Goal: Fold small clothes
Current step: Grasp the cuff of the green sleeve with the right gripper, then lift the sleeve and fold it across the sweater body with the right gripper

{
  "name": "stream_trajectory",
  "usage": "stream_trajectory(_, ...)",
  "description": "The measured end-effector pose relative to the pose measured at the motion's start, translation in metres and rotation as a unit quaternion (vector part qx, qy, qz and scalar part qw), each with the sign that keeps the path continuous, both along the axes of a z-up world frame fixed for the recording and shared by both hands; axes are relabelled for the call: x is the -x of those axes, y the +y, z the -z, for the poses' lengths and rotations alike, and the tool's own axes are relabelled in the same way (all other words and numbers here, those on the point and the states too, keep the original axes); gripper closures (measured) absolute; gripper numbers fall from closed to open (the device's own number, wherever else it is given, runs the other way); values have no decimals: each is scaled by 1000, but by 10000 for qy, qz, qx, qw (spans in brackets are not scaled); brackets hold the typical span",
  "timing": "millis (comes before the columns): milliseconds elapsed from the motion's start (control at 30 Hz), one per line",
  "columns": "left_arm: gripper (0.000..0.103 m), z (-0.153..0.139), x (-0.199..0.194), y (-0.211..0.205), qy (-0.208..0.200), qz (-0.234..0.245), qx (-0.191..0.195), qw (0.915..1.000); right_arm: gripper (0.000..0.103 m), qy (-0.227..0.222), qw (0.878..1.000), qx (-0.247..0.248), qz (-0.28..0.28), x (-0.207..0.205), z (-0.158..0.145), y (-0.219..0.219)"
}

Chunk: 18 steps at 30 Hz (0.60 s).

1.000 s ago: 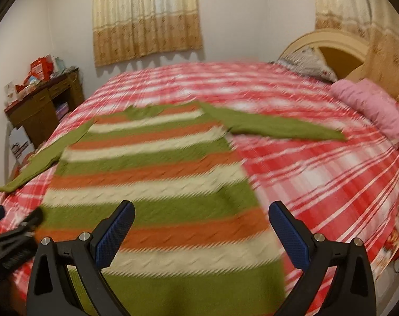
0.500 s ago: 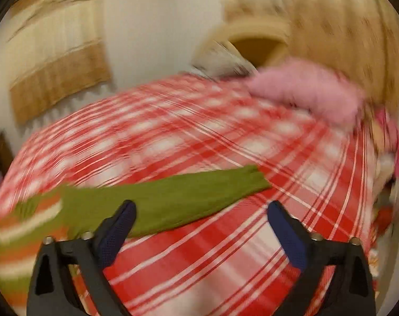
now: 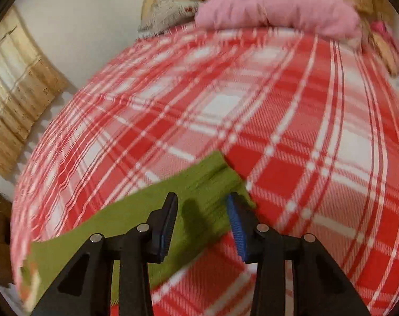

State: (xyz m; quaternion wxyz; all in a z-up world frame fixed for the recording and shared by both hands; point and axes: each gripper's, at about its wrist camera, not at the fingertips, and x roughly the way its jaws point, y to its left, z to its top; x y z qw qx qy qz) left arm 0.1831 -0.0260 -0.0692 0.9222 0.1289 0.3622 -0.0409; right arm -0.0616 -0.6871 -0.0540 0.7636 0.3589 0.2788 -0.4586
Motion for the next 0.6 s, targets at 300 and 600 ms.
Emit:
stream_trajectory(300, 0, 5, -13, 11, 343, 7, 640, 9974, 98, 323, 9990, 130, -268, 5, -4, -1)
stream_trajectory(600, 0, 7, -17, 12, 425, 2, 935, 9947, 99, -318, 9947, 397, -889, -17, -74, 52)
